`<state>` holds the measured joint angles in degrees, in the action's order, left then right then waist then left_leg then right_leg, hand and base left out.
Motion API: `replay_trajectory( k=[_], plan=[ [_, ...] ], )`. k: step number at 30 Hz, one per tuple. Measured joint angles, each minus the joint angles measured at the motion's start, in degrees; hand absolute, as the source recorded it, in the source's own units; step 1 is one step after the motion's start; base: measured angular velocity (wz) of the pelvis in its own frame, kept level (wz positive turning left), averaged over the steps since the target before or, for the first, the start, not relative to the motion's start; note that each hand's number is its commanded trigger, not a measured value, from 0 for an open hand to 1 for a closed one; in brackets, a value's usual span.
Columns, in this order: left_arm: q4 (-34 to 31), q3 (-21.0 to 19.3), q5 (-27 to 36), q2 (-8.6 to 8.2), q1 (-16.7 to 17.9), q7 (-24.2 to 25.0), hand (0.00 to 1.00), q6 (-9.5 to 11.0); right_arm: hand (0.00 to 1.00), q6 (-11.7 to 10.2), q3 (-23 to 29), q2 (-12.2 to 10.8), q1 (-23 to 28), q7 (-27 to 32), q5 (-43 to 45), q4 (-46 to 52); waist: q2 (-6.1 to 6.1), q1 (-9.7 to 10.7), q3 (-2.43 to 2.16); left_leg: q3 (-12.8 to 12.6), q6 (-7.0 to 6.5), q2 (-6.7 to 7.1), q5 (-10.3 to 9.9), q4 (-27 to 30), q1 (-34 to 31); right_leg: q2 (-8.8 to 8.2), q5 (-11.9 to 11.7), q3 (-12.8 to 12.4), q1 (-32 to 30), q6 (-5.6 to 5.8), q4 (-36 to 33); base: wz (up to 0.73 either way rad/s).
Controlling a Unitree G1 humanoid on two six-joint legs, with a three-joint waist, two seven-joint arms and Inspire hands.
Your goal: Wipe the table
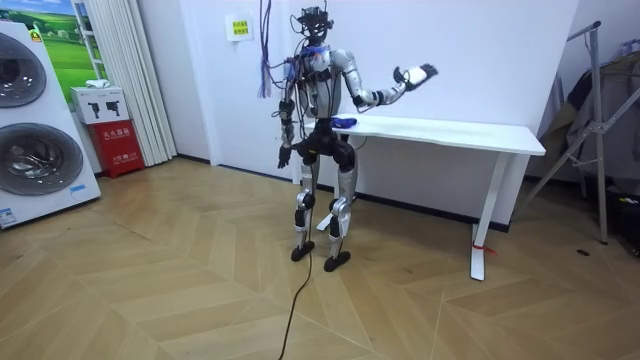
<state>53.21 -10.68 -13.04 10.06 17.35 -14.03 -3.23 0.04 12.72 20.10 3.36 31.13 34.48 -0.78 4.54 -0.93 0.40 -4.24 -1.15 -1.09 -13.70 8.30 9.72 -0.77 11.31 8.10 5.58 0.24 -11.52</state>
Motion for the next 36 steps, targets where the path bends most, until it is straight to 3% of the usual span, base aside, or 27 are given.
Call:
replay_trajectory(
  k=[2, 6, 8, 13, 18, 26, 32, 36],
  plan=[
    [0.0, 1.5, -0.1, 0.06, -0.1, -0.1, 0.0, 0.3, 0.0, -0.8, -3.7, 0.0, 0.0, -0.4, 3.4, 4.6, 0.01, -0.8, 0.24, 0.1, 0.0, 0.0, 0.0, 0.0, -0.3, -0.01, 0.0, 0.2, -0.3, -0.05, 0.0, 0.0],
    [0.0, 2.4, -0.2, 0.11, -1.5, 0.1, 0.0, 1.2, 0.0, -2.0, -8.9, -0.1, 0.1, -2.6, 8.1, 9.0, 0.27, -2.1, 0.06, 0.7, 0.02, -0.05, 0.0, 0.1, -1.1, 0.03, -0.1, 0.5, -0.7, -0.23, 0.3, 0.06],
    [0.1, 3.5, -0.1, 0.12, -2.1, 0.0, 0.0, 1.4, 0.0, -2.0, -13.7, -0.1, 0.0, -4.0, 9.7, 10.9, 0.28, -3.4, -0.34, 1.1, 0.02, -0.08, 0.0, 0.2, -1.0, 0.09, -0.2, 0.7, -0.4, -0.32, 0.6, 0.0],
    [1.0, 6.6, -0.2, 0.05, -3.4, 0.1, 0.0, 3.1, 0.0, -4.3, -18.9, -0.1, -0.1, -8.2, 14.6, 12.7, 0.02, -4.9, -0.34, 2.2, 0.02, -0.02, 0.0, 0.3, -1.0, -0.05, -0.3, 1.5, 0.4, -0.34, 0.9, 0.14],
    [2.1, 7.4, -0.4, 0.09, -3.3, 0.1, 0.0, 3.6, 0.0, -4.3, -24.5, -0.1, -0.2, -12.8, 20.4, 15.1, -0.68, -6.4, -0.21, 2.9, 0.02, 0.01, 0.0, 0.3, -1.3, -0.01, -0.3, 1.7, 0.5, -0.34, 1.3, 0.05],
    [2.2, 10.3, -1.3, 0.3, -4.3, 0.8, 0.0, 3.6, 0.0, -4.3, -36.2, -0.3, 0.1, -18.3, 21.3, 15.3, -0.78, -7.5, -0.26, 3.6, 0.08, 0.04, 0.0, 0.4, -2.5, -0.01, -0.3, 2.2, 0.0, -0.35, 1.9, 0.06],
    [2.5, 12.0, -1.2, 0.58, -5.9, 0.8, 0.0, 4.7, 0.0, -5.5, -41.1, -0.4, 0.7, -21.3, 21.3, 12.0, -0.14, -7.7, -0.49, 4.5, 0.08, 0.11, 0.0, 0.2, -2.3, -0.03, -0.3, 2.2, 0.3, -0.34, 2.0, 0.05],
    [2.7, 13.2, -1.2, 0.57, -6.9, 0.8, 0.0, 5.6, 0.0, -5.6, -41.5, -0.4, 1.4, -22.8, 21.3, 9.9, 0.17, -8.5, -0.35, 4.5, 0.08, 0.13, 0.0, 0.0, -2.3, -0.04, -0.3, 2.2, 0.3, -0.34, 2.0, 0.0]
  ],
)
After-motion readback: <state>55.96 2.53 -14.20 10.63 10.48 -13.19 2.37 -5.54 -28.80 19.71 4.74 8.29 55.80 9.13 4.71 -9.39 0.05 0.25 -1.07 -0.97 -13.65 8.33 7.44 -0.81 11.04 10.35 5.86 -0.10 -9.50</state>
